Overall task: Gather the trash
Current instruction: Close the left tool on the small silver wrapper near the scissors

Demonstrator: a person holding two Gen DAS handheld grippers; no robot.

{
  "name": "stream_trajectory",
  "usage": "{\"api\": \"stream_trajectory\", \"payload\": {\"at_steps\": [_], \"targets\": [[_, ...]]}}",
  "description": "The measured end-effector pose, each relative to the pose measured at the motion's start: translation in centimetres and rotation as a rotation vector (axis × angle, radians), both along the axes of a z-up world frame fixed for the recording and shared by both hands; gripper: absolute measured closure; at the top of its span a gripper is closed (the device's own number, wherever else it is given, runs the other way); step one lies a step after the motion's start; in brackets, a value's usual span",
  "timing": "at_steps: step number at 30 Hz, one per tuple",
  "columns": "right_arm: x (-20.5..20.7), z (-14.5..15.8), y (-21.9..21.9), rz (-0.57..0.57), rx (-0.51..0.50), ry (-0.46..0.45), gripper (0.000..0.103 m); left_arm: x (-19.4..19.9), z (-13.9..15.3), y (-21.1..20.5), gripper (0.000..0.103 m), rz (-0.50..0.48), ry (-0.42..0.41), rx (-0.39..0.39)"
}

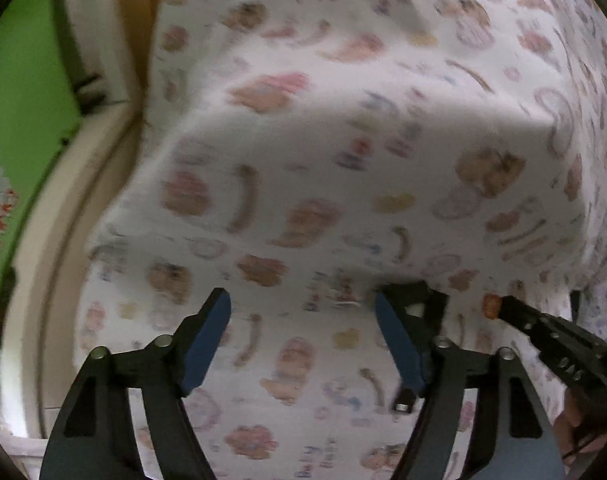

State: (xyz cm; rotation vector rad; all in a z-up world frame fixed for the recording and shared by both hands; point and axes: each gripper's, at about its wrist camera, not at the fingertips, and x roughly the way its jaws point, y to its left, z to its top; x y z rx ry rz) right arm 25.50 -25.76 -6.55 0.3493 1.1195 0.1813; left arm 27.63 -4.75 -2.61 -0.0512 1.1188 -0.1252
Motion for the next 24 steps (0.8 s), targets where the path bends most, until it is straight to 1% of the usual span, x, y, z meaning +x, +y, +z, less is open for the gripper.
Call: {"api": "stream_trajectory", "payload": {"at_steps": [2, 4, 7, 10, 13, 14, 15, 17, 18, 19, 20, 23, 24], "targets": [[-0.1, -0.3, 0.1, 0.008, -0.016, 0.007, 0.098, 0.3, -0.3, -0.9, 0.039, -0.024, 0.013, -0.011], [-0.1, -0.6, 0.6, 0.02, -0.025, 0.01, 0.098, 0.4, -0.7, -1.9, 0.054, -0.044, 0.029, -0.01], [-0.2, -0.5, 1.0, 0.03, -0.041, -0.002, 0.098, 0.7, -1.4, -2.5, 0.062, -0.04, 0.049, -0.013], [-0.4, -0.3, 1.2, 0.041, -0.06, -0.019, 0.098, 1.3, -1.7, -2.6, 0.07, -0.018, 0.047, -0.003], [-0.5, -0.3, 1.2, 0.04, -0.083, -0.024, 0.098, 2.0, -2.2, -2.7, 0.071, -0.021, 0.075, -0.019], [-0.5, -0.4, 1.2, 0.041, -0.081, -0.022, 0.098, 2.1, -2.4, -2.8, 0.072, -0.019, 0.086, -0.007], [-0.5, -0.4, 1.2, 0.042, -0.079, -0.021, 0.098, 2.2, -2.6, -3.0, 0.076, -0.021, 0.09, 0.001], [-0.7, -0.6, 1.4, 0.046, -0.085, -0.023, 0.098, 2.3, -2.8, -3.3, 0.081, -0.04, 0.096, -0.01], [-0.8, -0.5, 1.4, 0.049, -0.088, -0.026, 0.098, 2.4, -2.9, -3.4, 0.087, -0.047, 0.1, -0.018], [-0.8, -0.5, 1.1, 0.05, -0.088, -0.027, 0.098, 2.4, -2.9, -3.5, 0.096, -0.05, 0.1, -0.022], [-0.8, -0.4, 1.0, 0.05, -0.088, -0.029, 0.098, 2.4, -2.9, -3.5, 0.099, -0.048, 0.095, -0.018], [-1.0, -0.1, 0.5, 0.047, -0.089, -0.032, 0.098, 1.7, -2.3, -4.1, 0.1, -0.059, 0.072, 0.005], [-1.0, 0.1, 0.3, 0.046, -0.092, -0.034, 0.098, 1.2, -1.9, -4.2, 0.102, -0.07, 0.061, 0.013]]}}
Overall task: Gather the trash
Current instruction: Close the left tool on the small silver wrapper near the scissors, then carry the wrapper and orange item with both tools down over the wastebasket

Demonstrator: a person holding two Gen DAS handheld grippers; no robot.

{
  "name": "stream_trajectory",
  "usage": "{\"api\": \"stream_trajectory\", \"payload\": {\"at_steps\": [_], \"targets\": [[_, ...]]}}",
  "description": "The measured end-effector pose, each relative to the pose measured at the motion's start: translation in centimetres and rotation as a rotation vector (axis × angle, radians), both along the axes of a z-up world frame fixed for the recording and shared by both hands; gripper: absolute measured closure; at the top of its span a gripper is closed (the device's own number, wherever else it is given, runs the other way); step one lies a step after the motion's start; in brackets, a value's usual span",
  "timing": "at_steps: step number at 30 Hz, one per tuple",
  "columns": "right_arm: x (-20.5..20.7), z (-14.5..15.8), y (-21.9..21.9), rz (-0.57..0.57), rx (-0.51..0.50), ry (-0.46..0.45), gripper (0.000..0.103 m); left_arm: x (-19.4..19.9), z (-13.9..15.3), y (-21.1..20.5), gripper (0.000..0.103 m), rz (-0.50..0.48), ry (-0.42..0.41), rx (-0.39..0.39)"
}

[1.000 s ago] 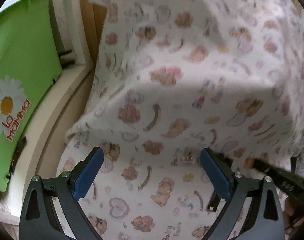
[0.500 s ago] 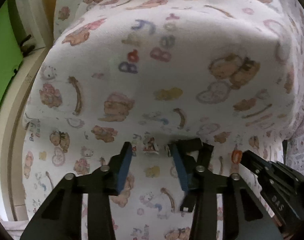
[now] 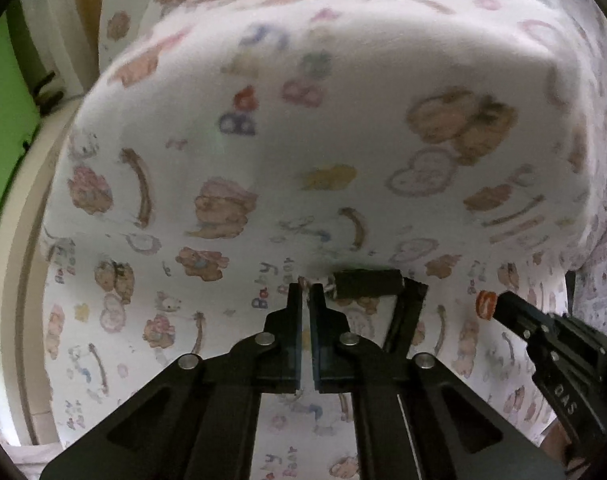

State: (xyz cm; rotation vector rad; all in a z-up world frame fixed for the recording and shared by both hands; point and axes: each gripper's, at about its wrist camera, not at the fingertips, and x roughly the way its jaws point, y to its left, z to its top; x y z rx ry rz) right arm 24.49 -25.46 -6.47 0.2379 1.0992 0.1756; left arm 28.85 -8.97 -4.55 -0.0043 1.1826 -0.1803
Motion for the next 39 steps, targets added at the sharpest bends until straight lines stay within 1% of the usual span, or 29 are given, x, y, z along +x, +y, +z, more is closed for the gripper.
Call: {"api": "stream_trajectory", "payload": {"at_steps": [3, 4, 5, 7, 9, 11, 14, 15, 16, 18, 21, 22, 23, 24, 25, 27, 29, 33, 35, 36, 39], "targets": [[-0.4, 0.4, -1.0, 0.003, -0.005, -0.005, 0.098, -0.6, 0.6, -0.5, 0.103, -0.009, -0.025, 0.01], [-0.4, 0.5, -1.2, 0.004, -0.004, -0.004, 0.098, -0.8, 0.7, -0.5, 0.099, -0.01, -0.023, 0.002], [-0.4, 0.5, -1.4, 0.005, 0.0, -0.002, 0.098, -0.7, 0.6, -0.4, 0.093, -0.001, -0.014, -0.005], [-0.4, 0.5, -1.5, 0.004, 0.004, 0.001, 0.098, -0.6, 0.3, 0.2, 0.06, 0.011, -0.005, -0.026], [-0.5, 0.5, -1.4, 0.002, 0.0, 0.003, 0.098, -0.6, 0.1, 0.2, 0.05, 0.012, -0.018, -0.013], [-0.6, 0.4, -1.3, 0.006, -0.007, 0.003, 0.098, -0.2, -0.3, 0.5, 0.05, 0.014, -0.021, 0.004], [-0.7, 0.3, -1.2, 0.009, -0.008, 0.005, 0.098, 0.3, -1.1, 0.1, 0.053, 0.019, 0.001, -0.017], [-0.7, 0.3, -1.2, 0.009, -0.011, 0.005, 0.098, 0.6, -1.4, -0.2, 0.06, 0.019, 0.004, -0.016], [-0.7, 0.3, -1.1, 0.01, -0.013, 0.004, 0.098, 0.7, -1.6, -0.4, 0.073, 0.014, 0.008, -0.012], [-0.6, 0.2, -1.1, 0.009, -0.021, 0.004, 0.098, 1.1, -2.4, -0.5, 0.083, 0.012, 0.019, -0.003], [-0.5, 0.0, -1.0, 0.005, -0.026, 0.006, 0.098, 1.2, -3.1, -0.5, 0.083, 0.016, 0.026, -0.014], [-0.4, 0.0, -1.1, 0.005, -0.026, 0.007, 0.098, 1.2, -3.1, -0.5, 0.086, 0.018, 0.024, -0.016], [-0.4, -0.1, -1.0, 0.004, -0.026, 0.008, 0.098, 1.2, -3.2, -0.2, 0.087, 0.02, 0.025, -0.021], [-0.4, -0.1, -1.0, 0.004, -0.025, 0.008, 0.098, 1.1, -3.1, 0.3, 0.091, 0.026, 0.02, -0.027], [-0.2, -0.1, -0.9, 0.004, -0.027, 0.007, 0.098, 0.9, -3.0, 1.7, 0.091, 0.032, 0.015, -0.029], [-0.2, 0.0, -1.0, 0.006, -0.028, 0.005, 0.098, 0.9, -2.7, 2.3, 0.092, 0.034, -0.003, -0.029], [-0.3, 0.0, -1.1, 0.006, -0.027, 0.003, 0.098, 0.7, -2.2, 2.5, 0.092, 0.031, -0.019, -0.036], [-0.5, 0.3, -1.1, 0.006, -0.026, -0.003, 0.098, 0.3, -1.6, 2.8, 0.092, 0.029, -0.023, -0.062], [-0.6, 0.4, -1.2, 0.006, -0.016, -0.006, 0.098, 0.1, -1.5, 3.1, 0.092, 0.027, -0.024, -0.057], [-0.7, 0.5, -1.2, 0.008, -0.009, -0.008, 0.098, -0.3, -1.4, 2.6, 0.092, 0.026, -0.028, -0.048], [-0.8, 0.6, -1.3, 0.016, 0.016, -0.011, 0.098, -0.8, -1.3, 2.9, 0.091, 0.022, -0.045, -0.021]]}}
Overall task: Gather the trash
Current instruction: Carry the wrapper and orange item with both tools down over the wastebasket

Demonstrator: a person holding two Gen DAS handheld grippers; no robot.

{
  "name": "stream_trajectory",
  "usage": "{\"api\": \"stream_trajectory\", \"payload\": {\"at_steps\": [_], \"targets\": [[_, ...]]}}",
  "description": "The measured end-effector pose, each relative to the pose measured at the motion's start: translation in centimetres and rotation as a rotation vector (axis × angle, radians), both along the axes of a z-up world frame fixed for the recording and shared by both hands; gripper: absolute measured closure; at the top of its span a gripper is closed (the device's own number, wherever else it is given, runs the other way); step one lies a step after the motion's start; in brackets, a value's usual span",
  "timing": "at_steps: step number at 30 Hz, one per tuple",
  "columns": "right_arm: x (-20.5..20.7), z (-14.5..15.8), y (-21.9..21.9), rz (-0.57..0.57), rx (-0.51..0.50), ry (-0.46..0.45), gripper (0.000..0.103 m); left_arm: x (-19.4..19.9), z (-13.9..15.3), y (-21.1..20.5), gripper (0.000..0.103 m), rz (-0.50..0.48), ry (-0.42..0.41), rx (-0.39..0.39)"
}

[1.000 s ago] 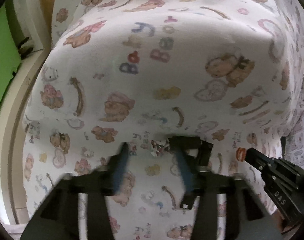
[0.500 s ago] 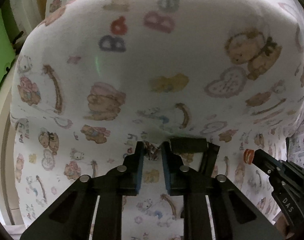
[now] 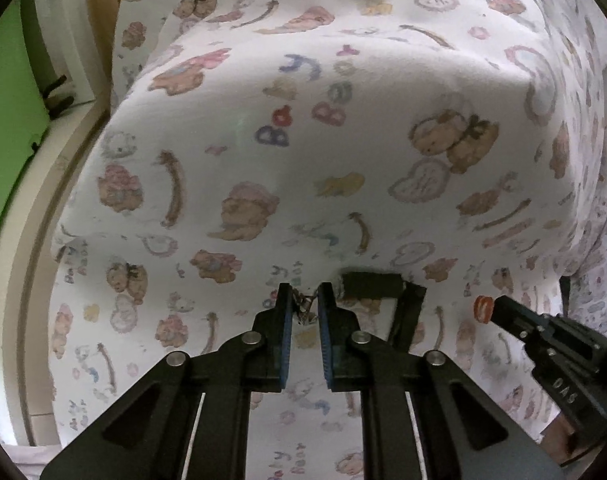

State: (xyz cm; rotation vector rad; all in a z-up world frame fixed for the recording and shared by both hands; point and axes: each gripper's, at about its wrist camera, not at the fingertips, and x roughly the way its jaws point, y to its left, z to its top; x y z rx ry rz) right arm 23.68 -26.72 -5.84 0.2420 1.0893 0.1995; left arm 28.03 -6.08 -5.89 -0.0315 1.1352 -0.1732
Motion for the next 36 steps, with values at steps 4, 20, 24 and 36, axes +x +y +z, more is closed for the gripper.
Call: {"api": "stream_trajectory", "payload": {"at_steps": [4, 20, 24, 36], "targets": [[-0.7, 0.4, -0.4, 0.012, 0.074, 0.024, 0.098, -1.8, 0.0, 0.5, 0.091, 0.016, -0.018, 0.038], [-4.4, 2.8, 0.2, 0.023, 0.025, -0.02, 0.098, -8.3, 4.9, 2.3, 0.091, 0.069, -0.068, -0.001], [-6.5, 4.6, 1.6, 0.041, 0.045, -0.018, 0.098, -10.8, 6.8, 1.2, 0.091, 0.034, -0.077, 0.014], [-17.5, 7.4, 2.5, 0.009, 0.155, -0.03, 0.098, -20.0, 7.9, 0.5, 0.09, 0.036, -0.068, 0.046]]}}
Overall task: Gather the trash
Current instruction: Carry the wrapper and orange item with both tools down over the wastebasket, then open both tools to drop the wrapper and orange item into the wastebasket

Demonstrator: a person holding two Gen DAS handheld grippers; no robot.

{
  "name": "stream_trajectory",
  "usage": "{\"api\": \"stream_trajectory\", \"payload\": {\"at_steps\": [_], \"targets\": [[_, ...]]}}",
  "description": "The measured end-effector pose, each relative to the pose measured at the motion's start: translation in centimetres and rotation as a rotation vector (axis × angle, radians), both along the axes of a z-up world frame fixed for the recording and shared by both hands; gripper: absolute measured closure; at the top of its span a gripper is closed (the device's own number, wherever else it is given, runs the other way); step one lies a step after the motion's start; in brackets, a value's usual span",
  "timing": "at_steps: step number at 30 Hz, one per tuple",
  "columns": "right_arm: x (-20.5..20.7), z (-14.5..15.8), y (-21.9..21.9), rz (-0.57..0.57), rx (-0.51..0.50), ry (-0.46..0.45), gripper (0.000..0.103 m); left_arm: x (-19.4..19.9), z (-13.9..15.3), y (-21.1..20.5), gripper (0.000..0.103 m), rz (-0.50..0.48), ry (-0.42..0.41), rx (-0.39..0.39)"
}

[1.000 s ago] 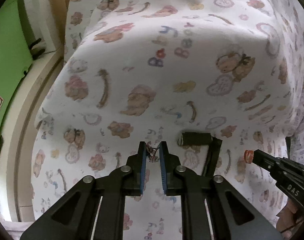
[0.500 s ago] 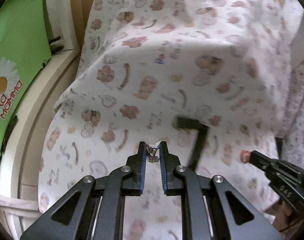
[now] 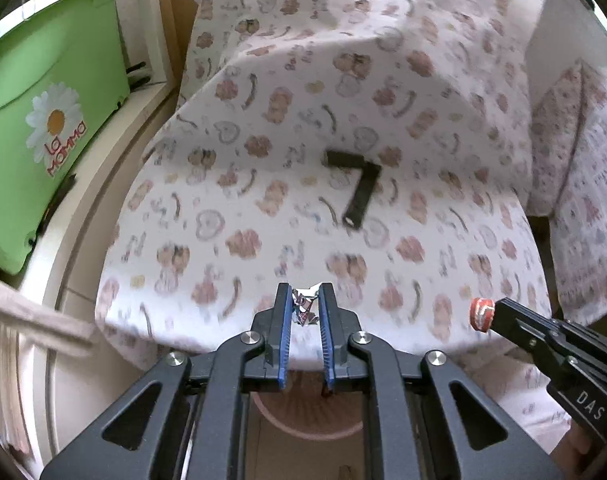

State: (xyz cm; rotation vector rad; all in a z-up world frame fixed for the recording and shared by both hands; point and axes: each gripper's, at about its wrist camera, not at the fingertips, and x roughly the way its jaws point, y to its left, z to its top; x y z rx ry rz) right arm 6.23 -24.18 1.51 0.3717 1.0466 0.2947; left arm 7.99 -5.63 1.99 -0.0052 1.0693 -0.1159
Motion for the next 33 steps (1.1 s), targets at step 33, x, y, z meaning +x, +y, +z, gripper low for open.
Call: {"api": "stream_trajectory", "payload": {"at_steps": [33], "targets": [[-4.3, -10.9, 4.5, 0.181, -0.131, 0.226, 0.098, -3.4, -13.6, -0.6, 0.089, -0.038, 0.363, -0.024]]}}
